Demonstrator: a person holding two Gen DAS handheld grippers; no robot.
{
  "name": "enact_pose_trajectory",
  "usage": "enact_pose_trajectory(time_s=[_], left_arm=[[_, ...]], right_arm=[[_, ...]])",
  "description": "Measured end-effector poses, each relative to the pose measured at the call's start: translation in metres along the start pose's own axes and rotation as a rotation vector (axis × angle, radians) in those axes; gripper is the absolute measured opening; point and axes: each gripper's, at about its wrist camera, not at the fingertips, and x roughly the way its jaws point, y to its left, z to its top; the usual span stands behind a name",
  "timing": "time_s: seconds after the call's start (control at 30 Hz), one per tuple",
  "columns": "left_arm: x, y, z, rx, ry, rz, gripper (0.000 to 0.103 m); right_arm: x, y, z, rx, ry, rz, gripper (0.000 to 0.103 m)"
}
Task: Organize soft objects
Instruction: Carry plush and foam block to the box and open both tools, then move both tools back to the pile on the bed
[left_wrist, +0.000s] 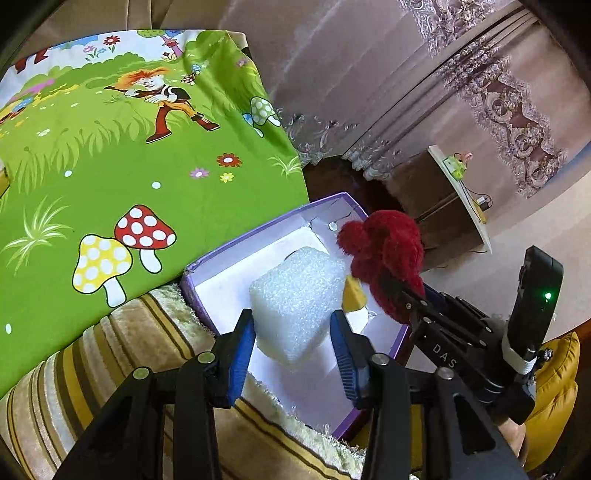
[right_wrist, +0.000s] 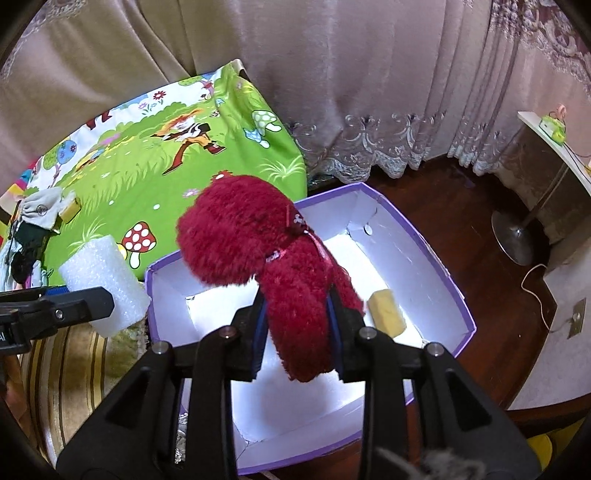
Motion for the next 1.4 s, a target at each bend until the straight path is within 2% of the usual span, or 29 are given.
enact_pose_trajectory(time_s=[0.07,0.13,0.2,0.5,0.73,0.97,1.4], left_arm=[[0.004,-0.001,0.002,-0.001,0.004,-0.002,0.052],[0.004,-0.002,0.002,0.002,0.004,-0.002,0.06],[0.003,-0.002,0.001,0.001,0.003,-0.005,0.061],[-0.002,0.001,-0.001,-0.009,-0.002,-0.015,0.061],[-0.029,0.016,-0.011,-0.013,-0.048,0.017,0.061],[-0.08,0.071,-0.033,-0.11,-0.138,0.078,0.065],[-0.165,0.196,-0.074,-0.441,-0.284,0.169,0.066]], right_arm=[[0.0,-0.003,-0.001,0.011,-0.002,-0.01,0.042],[-0.001,-0.006,-0.001,0.019,-0.009,-0.023,0.054],[-0.002,-0.006,0.0,0.021,-0.017,-0.036,0.061],[-0.004,-0.004,0.001,0.023,-0.027,-0.031,0.068],[-0.014,0.014,0.003,-0.007,-0.039,0.027,0.074],[-0.026,0.066,0.009,-0.114,-0.048,0.14,0.076],[-0.03,0.174,0.016,-0.315,-0.006,0.342,0.079]])
